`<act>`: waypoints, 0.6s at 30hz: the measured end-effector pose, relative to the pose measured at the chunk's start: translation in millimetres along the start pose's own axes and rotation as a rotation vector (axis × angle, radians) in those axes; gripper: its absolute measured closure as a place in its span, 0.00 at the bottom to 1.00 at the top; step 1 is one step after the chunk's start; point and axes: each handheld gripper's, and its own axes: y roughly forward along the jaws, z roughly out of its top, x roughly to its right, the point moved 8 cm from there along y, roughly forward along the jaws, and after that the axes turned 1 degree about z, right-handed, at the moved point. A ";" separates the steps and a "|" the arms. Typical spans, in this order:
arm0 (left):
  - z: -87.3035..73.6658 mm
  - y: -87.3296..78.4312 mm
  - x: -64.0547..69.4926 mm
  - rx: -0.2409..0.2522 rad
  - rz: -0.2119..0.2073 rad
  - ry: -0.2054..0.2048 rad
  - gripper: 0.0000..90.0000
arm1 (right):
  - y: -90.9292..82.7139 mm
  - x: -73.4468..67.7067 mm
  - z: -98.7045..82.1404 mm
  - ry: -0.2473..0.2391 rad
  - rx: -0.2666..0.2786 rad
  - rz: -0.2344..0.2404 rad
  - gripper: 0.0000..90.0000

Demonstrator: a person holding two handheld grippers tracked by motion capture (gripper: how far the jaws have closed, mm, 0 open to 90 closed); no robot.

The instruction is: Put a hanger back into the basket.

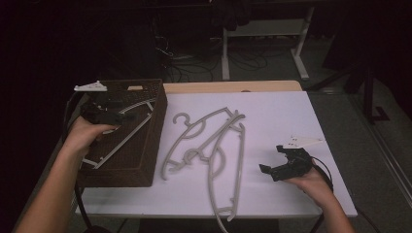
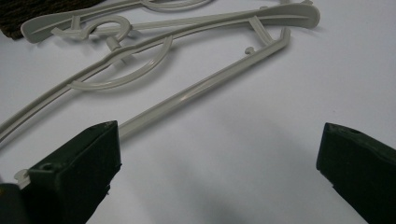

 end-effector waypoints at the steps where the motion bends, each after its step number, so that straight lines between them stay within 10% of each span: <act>1: 1.2 2.9 4.5 -0.001 -0.008 0.002 0.03 | -0.1 0.0 0.0 -0.001 0.000 0.000 0.00; 18: 19.1 62.8 86.8 -0.001 -0.110 0.066 0.03 | 0.9 -0.7 0.8 -0.002 -0.002 0.004 0.00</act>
